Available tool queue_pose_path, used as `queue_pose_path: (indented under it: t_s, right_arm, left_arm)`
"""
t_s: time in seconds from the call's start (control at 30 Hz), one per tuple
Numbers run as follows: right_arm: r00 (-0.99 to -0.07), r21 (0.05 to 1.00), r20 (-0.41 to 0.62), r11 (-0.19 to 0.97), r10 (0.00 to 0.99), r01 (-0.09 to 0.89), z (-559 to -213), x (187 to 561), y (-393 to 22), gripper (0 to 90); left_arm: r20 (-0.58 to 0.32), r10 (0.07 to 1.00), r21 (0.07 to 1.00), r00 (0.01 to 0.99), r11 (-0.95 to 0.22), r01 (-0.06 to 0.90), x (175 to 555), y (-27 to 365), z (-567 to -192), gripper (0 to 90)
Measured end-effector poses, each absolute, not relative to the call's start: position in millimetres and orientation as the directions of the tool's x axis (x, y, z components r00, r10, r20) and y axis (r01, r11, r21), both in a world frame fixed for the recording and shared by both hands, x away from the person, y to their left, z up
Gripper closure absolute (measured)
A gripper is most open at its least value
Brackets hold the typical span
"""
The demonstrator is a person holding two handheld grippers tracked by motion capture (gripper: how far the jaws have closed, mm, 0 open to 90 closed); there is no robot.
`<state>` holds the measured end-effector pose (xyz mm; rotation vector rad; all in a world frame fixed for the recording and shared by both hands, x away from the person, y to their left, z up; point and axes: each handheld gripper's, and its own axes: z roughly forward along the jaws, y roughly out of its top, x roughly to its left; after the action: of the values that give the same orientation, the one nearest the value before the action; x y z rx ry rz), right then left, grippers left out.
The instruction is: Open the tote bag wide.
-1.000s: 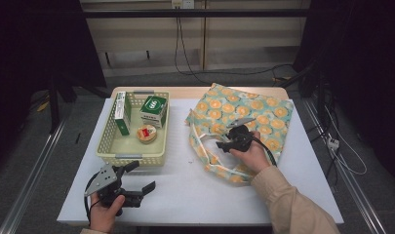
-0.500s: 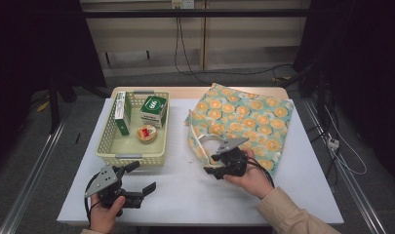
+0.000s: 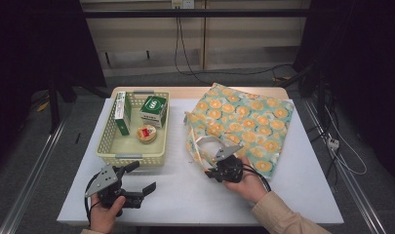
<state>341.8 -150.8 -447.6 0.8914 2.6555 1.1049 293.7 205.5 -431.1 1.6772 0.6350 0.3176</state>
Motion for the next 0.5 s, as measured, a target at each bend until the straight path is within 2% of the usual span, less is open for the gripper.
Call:
queue_pose_path:
  t_s: [0.23,0.33,0.5]
  right_arm:
    - [-0.858,0.717,0.179,0.533,0.482,0.449,-434,319,-136,89.4]
    - [-0.872,0.728,0.169,0.539,0.459,0.424,-426,313,-132,89.3]
    - [-0.85,0.765,0.156,0.483,0.503,0.426,-407,322,-145,89.3]
  left_arm:
    - [-0.134,0.57,0.968,0.811,-0.099,0.229,293,205,-430,5.8]
    - [-0.137,0.57,0.969,0.81,-0.091,0.228,292,205,-429,5.8]
    - [-0.133,0.57,0.97,0.811,-0.094,0.226,292,206,-429,5.8]
